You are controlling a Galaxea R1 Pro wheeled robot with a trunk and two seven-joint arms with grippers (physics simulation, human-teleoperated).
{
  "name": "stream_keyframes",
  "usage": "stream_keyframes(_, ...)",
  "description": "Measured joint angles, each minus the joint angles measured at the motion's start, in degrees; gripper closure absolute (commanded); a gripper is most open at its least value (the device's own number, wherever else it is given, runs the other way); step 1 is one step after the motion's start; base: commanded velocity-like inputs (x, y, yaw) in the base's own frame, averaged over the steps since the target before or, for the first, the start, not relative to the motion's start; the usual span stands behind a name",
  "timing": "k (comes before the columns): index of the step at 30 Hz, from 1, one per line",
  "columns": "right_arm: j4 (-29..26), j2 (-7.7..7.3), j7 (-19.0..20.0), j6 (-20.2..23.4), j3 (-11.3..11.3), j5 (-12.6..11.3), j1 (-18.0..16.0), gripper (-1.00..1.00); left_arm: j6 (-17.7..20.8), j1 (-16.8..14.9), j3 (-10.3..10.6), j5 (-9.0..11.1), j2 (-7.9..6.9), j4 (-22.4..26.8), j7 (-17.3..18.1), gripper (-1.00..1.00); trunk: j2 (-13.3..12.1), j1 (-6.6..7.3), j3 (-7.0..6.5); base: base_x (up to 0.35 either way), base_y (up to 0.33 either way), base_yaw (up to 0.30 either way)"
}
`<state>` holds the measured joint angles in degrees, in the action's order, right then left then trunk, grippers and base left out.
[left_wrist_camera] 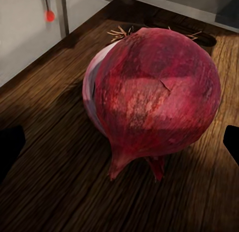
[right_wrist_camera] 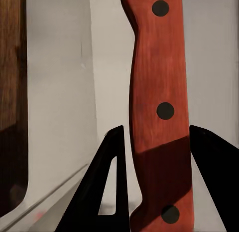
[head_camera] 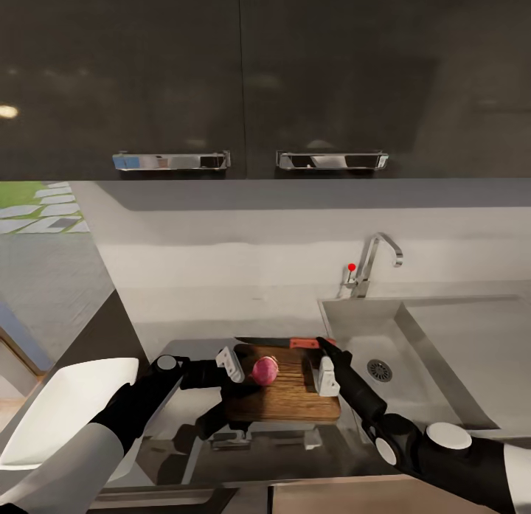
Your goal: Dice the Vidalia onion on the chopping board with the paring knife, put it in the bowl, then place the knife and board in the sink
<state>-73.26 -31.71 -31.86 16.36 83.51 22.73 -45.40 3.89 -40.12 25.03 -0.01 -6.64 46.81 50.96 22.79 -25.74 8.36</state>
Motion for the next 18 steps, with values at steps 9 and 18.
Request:
stream_keyframes(9,0.01,-0.08,-0.36,-0.01,0.21,-0.02,0.0,1.0,0.0,0.0,0.08,0.0,0.07,0.01,0.07,-1.0,0.0,0.0,0.0,0.0,0.0,0.0)
stream_keyframes(18,0.01,-0.21,-0.36,-0.13,0.29,-0.03,0.0,1.0,0.0,0.0,0.12,0.0,0.41,-0.05,0.08,-1.0,0.0,0.0,0.0,0.0,0.0,0.0)
